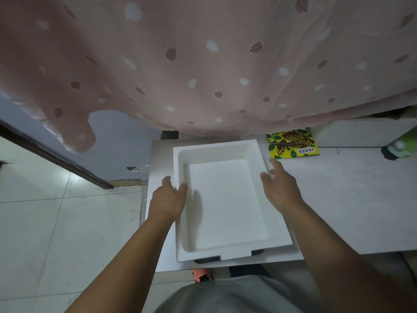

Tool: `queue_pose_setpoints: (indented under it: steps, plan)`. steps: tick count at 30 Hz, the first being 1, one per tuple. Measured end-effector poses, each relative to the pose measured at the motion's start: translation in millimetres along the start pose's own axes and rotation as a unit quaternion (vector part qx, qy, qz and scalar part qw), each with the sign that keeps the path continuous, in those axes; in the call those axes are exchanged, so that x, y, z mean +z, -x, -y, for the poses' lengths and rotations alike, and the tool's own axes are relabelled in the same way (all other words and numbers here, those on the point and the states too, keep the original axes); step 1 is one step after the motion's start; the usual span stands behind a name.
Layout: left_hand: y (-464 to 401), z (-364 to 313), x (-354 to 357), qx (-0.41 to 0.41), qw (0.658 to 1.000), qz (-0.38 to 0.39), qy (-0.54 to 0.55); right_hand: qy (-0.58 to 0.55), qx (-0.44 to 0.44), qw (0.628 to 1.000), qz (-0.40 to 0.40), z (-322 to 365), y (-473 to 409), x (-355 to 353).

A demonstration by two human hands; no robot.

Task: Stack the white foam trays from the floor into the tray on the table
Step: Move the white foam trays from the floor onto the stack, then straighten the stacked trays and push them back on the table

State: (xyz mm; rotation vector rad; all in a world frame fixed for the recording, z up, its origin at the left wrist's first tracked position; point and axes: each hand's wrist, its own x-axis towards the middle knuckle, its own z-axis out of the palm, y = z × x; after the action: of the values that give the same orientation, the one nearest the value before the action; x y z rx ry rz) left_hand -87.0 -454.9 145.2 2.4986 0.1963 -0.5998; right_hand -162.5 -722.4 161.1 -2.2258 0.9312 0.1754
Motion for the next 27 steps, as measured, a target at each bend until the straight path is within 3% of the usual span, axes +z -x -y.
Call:
queue_pose_setpoints:
  steps: [3, 6, 12, 27]
  plan:
    - [-7.6, -10.6, 2.6, 0.099, 0.994, -0.044, -0.025, 0.101, -0.083, 0.991, 0.0, 14.6, -18.3, 4.8]
    - [-24.0, -23.6, 8.2, 0.144, 0.984, -0.053, -0.092, 0.166, -0.106, 0.98, 0.018, 29.4, -39.6, 11.8]
    - [-38.9, -24.7, 19.7, 0.167, 0.969, -0.075, -0.169, 0.212, -0.101, 0.972, -0.003, 25.5, -60.9, 27.2]
    - [-43.7, -20.7, 23.6, 0.151, 0.974, -0.073, -0.151, 0.202, -0.087, 0.975, -0.023, 19.7, -68.3, 32.0]
